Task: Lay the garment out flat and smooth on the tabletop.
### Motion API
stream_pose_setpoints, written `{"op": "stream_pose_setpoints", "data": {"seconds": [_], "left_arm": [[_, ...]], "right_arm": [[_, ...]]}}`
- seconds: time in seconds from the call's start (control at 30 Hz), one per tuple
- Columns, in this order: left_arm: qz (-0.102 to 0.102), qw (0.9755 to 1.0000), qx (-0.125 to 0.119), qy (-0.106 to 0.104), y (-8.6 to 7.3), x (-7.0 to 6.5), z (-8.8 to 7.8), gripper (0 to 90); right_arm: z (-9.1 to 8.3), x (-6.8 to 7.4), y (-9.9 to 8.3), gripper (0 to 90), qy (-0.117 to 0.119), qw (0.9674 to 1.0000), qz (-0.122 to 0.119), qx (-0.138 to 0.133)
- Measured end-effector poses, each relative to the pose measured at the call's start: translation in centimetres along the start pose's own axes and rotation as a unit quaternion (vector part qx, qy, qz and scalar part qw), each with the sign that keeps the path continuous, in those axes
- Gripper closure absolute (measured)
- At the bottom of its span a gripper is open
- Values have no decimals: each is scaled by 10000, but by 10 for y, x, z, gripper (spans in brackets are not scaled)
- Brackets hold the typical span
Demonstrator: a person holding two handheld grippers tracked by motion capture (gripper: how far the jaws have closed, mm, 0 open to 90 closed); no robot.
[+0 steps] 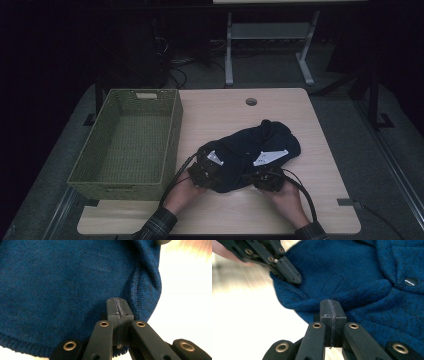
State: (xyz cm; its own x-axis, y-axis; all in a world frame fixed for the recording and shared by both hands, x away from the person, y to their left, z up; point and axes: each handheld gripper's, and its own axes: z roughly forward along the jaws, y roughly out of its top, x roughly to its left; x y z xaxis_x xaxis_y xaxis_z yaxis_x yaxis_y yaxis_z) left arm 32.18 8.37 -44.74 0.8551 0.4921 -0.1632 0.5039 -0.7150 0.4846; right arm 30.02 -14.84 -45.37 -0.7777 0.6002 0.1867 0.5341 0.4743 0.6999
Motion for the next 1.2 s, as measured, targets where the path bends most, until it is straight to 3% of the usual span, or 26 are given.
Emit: {"op": "stream_pose_setpoints", "data": {"seconds": [0.2, 0.53, 0.67, 0.7, 1.2], "left_arm": [[85, 9998, -140, 59, 13, -1, -7, 899], [10, 9990, -359, 258, 52, 18, -9, 900], [41, 9985, -425, 336, 68, 27, -5, 900], [-35, 9982, -483, 356, 75, 31, -1, 900], [-52, 9972, -426, 615, 108, 57, 19, 900]], "right_arm": [[12, 0, -3, 900, -135, 9991, -216, 350], [11, 0, -6, 900, -112, 9992, -201, 329], [6, 0, -10, 900, -119, 9990, -199, 370], [3, -1, -13, 900, -114, 9993, -184, 321], [-13, -4, -28, 900, -94, 9991, -94, 391]]}}
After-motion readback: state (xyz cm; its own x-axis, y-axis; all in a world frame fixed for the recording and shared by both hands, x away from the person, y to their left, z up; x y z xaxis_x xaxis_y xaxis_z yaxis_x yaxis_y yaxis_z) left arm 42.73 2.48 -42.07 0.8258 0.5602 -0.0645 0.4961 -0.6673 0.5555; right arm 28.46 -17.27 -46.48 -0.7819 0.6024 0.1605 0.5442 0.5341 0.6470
